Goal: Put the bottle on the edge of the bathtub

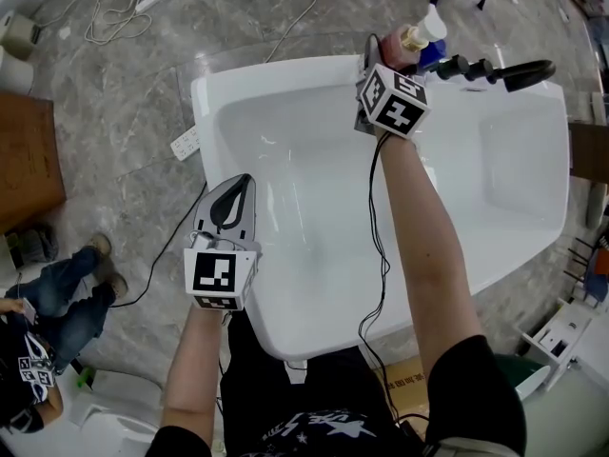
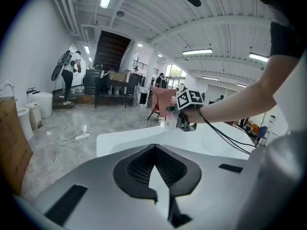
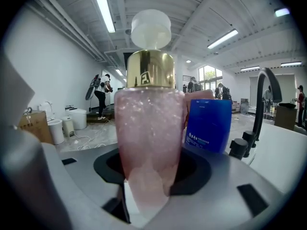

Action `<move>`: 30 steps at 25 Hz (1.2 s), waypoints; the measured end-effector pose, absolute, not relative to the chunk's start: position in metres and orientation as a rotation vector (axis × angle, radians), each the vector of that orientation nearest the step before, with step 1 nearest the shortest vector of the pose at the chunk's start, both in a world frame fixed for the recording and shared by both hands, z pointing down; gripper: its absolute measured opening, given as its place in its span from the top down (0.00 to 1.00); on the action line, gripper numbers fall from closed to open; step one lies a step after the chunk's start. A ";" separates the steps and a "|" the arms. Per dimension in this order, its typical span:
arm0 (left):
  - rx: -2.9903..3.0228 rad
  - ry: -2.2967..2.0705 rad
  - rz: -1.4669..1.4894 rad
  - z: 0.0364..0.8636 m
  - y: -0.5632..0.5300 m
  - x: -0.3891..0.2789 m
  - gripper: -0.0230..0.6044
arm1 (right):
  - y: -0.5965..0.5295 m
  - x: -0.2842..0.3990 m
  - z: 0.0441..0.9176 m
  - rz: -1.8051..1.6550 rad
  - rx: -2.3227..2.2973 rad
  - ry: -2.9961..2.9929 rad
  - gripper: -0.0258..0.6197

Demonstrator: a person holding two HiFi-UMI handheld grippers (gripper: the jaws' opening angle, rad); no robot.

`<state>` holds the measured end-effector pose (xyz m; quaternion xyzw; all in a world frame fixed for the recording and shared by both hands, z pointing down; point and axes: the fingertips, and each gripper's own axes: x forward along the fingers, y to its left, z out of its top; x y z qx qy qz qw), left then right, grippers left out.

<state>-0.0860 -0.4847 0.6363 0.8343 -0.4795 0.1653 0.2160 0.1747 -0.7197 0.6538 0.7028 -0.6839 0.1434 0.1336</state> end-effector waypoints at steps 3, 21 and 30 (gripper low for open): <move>2.319 -1.320 0.460 0.638 -0.484 -0.083 0.94 | -0.723 0.171 0.653 0.378 2.008 -2.001 0.61; 2.342 -1.316 0.486 0.627 -0.470 -0.075 0.94 | -0.693 0.172 0.667 0.502 1.960 -1.958 0.58; 2.339 -1.310 0.474 0.607 -0.445 -0.072 0.94 | -0.632 0.170 0.653 0.513 1.915 -1.972 0.57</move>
